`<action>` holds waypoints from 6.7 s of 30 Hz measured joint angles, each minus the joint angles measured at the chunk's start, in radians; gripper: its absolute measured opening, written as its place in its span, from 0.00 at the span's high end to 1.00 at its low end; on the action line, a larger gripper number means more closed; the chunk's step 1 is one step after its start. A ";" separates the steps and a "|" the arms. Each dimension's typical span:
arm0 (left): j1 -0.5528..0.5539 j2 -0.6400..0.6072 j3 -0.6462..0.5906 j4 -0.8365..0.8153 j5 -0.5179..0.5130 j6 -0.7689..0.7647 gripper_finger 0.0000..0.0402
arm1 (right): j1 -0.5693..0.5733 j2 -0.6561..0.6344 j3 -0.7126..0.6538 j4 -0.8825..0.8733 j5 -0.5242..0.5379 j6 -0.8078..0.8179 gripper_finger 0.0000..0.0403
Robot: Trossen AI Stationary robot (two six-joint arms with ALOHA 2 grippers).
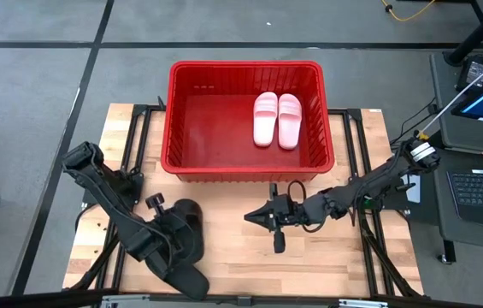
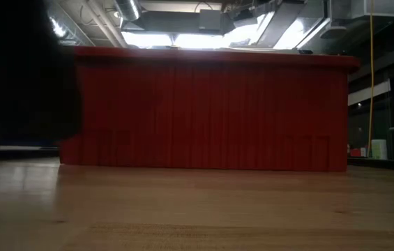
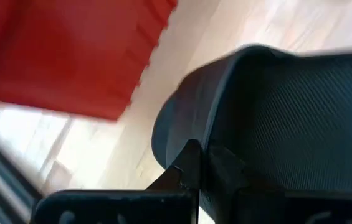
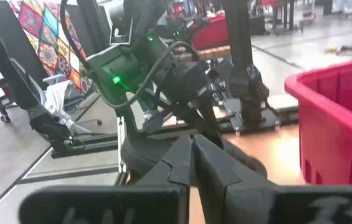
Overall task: Pick and place slides into bin
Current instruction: Put the top black slide into the red bin
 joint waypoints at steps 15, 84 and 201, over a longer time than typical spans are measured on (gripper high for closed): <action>-0.006 0.000 0.216 0.132 -0.283 0.276 0.99 | 0.081 -0.126 0.000 -0.086 0.003 -0.162 0.95; 1.020 -0.106 0.218 0.943 -0.149 1.870 0.99 | -0.334 -0.450 0.002 -0.383 0.056 -0.525 0.95; 1.369 0.289 -0.029 1.369 0.196 1.975 0.95 | -0.409 -0.532 0.001 -0.543 0.102 -0.392 0.98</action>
